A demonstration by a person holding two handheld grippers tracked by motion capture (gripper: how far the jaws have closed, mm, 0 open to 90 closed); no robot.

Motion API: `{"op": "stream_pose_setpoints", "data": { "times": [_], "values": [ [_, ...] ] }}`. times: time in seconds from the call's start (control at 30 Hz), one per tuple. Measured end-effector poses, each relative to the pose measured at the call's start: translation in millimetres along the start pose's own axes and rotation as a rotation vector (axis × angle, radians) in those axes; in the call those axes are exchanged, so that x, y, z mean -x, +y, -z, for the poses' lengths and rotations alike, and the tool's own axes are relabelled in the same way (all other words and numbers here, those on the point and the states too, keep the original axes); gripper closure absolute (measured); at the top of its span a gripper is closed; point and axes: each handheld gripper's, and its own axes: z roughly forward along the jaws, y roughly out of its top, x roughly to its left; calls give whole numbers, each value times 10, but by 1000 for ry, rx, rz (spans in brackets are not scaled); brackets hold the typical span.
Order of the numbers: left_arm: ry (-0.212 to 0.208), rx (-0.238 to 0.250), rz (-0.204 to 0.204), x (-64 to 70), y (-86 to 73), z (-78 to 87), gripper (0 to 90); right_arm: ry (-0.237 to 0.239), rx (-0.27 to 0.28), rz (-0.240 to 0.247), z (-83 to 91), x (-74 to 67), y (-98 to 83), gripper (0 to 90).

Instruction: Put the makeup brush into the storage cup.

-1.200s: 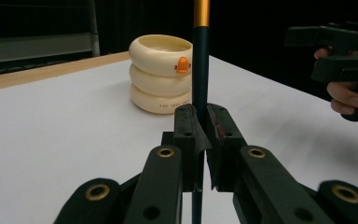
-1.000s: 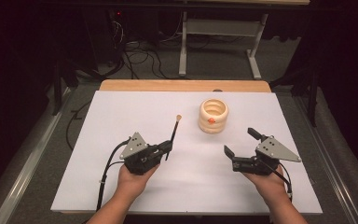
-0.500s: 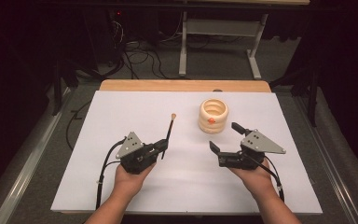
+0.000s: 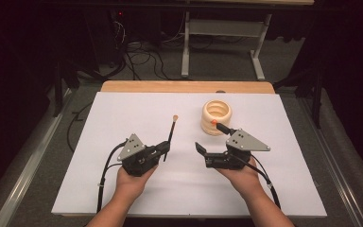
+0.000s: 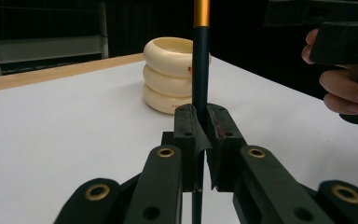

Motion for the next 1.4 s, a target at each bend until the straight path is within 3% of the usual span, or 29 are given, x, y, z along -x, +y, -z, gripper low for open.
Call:
{"op": "stream_pose_setpoints", "data": {
  "times": [0.77,0.97,1.4],
  "values": [
    [-46,-3,0,133,-82,-95,836,63,0,-60,-36,-129,-130,134],
    [-65,-9,-1,154,-95,-112,836,68,-9,-44,-57,-182,-169,131],
    [-81,-8,2,203,-117,-150,836,93,1,-58,-73,-210,-183,127]
  ]
}}
